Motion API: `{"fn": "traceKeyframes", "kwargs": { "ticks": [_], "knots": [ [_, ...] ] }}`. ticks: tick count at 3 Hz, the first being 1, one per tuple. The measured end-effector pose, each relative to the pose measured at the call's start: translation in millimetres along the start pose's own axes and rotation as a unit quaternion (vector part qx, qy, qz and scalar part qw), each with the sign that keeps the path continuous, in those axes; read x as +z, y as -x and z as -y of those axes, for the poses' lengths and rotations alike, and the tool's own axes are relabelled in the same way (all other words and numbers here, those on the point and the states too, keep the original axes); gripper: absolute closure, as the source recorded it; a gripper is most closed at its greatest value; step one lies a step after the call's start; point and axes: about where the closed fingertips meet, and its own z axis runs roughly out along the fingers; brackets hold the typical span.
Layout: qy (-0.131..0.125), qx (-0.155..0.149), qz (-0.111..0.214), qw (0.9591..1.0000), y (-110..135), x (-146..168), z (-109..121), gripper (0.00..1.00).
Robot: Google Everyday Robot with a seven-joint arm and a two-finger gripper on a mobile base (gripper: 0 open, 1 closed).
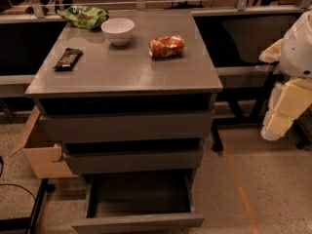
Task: Close bottom drawer
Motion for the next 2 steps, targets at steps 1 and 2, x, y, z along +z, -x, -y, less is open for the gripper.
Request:
{"fn": "traceKeyframes", "kwargs": {
  "ticks": [1,2],
  "knots": [
    [0.057,0.016,0.026,0.9979,-0.9,48.3,-23.0,0.0],
    [0.125,0.033,0.061,0.9897,1.4,118.0,-58.0,0.0]
  ]
}}
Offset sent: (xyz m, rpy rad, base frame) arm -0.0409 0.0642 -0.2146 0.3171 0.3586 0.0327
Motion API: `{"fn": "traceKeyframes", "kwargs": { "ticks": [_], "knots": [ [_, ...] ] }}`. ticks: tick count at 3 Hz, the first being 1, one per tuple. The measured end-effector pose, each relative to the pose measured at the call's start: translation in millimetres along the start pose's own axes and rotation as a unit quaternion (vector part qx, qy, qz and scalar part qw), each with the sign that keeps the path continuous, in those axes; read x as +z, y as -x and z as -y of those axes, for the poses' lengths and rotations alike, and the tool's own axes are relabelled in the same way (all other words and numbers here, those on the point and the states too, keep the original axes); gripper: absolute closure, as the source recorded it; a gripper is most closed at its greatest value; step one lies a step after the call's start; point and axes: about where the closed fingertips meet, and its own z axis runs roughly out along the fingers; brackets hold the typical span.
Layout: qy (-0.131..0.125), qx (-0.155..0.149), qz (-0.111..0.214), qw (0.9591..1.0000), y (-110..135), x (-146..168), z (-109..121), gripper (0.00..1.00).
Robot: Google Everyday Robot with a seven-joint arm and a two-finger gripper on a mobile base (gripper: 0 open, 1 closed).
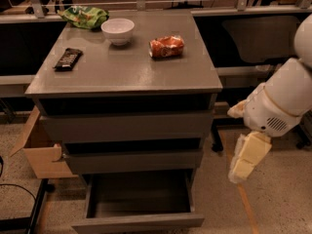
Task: Close bottom drawer
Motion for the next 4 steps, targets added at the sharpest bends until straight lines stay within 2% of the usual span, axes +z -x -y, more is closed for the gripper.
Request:
{"fn": "traceKeyframes", "kwargs": {
  "ticks": [1,2,3,4],
  "knots": [
    [0.046,0.018,0.045,0.9978,-6.9,67.0,-13.7,0.0],
    [0.069,0.05,0.117,0.9894,-6.4,139.8,-21.1,0.0],
    [0.071,0.05,0.117,0.9894,-6.4,139.7,-21.8,0.0],
    [0.089,0.058,0.122,0.9868,-14.0,160.5,-21.4,0.0]
  ]
}}
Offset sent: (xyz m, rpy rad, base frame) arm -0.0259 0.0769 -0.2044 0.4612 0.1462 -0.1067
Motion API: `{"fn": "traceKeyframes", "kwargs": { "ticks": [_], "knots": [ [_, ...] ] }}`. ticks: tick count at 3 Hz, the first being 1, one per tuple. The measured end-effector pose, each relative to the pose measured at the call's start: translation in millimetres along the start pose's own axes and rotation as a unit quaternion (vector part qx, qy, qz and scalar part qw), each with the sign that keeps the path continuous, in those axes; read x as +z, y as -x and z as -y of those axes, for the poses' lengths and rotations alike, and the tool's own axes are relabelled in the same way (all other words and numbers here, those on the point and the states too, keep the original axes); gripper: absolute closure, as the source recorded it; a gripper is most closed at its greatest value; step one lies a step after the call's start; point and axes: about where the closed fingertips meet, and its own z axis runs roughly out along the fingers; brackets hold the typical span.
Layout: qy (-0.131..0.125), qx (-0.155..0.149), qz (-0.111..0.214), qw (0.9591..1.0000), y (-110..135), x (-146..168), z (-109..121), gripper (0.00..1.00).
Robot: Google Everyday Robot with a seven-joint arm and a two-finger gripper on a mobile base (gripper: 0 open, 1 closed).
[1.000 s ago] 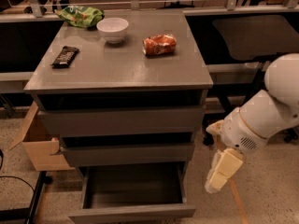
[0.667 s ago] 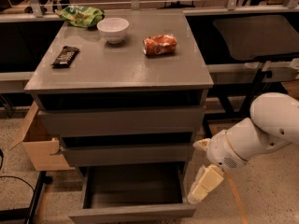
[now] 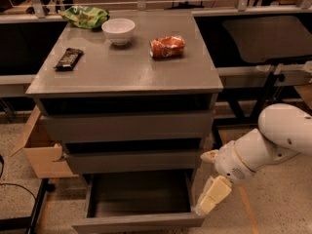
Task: Close bottom drawer
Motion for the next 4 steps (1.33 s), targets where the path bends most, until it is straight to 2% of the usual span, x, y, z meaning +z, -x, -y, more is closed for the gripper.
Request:
{"fn": "traceKeyframes", "kwargs": {
  "ticks": [1,2,3,4],
  "knots": [
    [0.042,0.01,0.023,0.9988,-22.5,45.1,3.2,0.0],
    [0.098,0.019,0.039,0.9942,-53.0,116.6,6.6,0.0],
    [0.146,0.033,0.053,0.9872,-86.1,201.0,2.9,0.0],
    [0.163,0.046,0.054,0.984,-105.3,264.0,0.1,0.0]
  ]
}}
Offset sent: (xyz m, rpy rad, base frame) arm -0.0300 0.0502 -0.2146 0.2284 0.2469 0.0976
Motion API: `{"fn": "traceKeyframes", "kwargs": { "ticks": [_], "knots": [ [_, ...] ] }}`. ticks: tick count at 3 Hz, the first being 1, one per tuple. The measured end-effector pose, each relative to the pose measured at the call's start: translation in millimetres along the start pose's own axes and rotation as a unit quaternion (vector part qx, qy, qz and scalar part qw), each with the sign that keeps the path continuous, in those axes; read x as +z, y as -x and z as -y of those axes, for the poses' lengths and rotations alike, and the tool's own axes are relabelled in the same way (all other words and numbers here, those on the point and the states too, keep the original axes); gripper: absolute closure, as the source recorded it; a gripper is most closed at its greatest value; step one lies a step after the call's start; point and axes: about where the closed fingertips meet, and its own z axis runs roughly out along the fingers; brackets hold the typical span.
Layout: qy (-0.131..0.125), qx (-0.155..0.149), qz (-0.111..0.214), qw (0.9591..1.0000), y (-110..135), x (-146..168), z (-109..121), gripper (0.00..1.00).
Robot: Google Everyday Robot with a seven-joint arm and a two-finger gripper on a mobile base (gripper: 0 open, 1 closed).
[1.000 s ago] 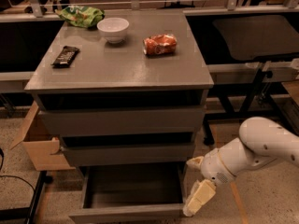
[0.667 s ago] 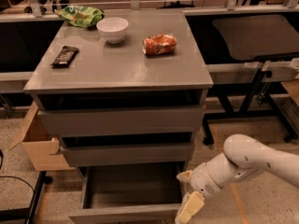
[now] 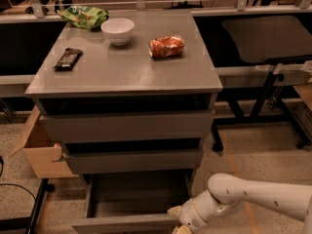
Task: Close bottom drawer
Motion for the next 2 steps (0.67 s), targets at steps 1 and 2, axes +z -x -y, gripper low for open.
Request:
{"fn": "traceKeyframes", "kwargs": {
  "ticks": [1,2],
  "knots": [
    [0.037,0.013,-0.003,0.9992,-16.2,62.6,9.4,0.0],
    [0.037,0.013,-0.003,0.9992,-16.2,62.7,9.4,0.0]
  ]
}}
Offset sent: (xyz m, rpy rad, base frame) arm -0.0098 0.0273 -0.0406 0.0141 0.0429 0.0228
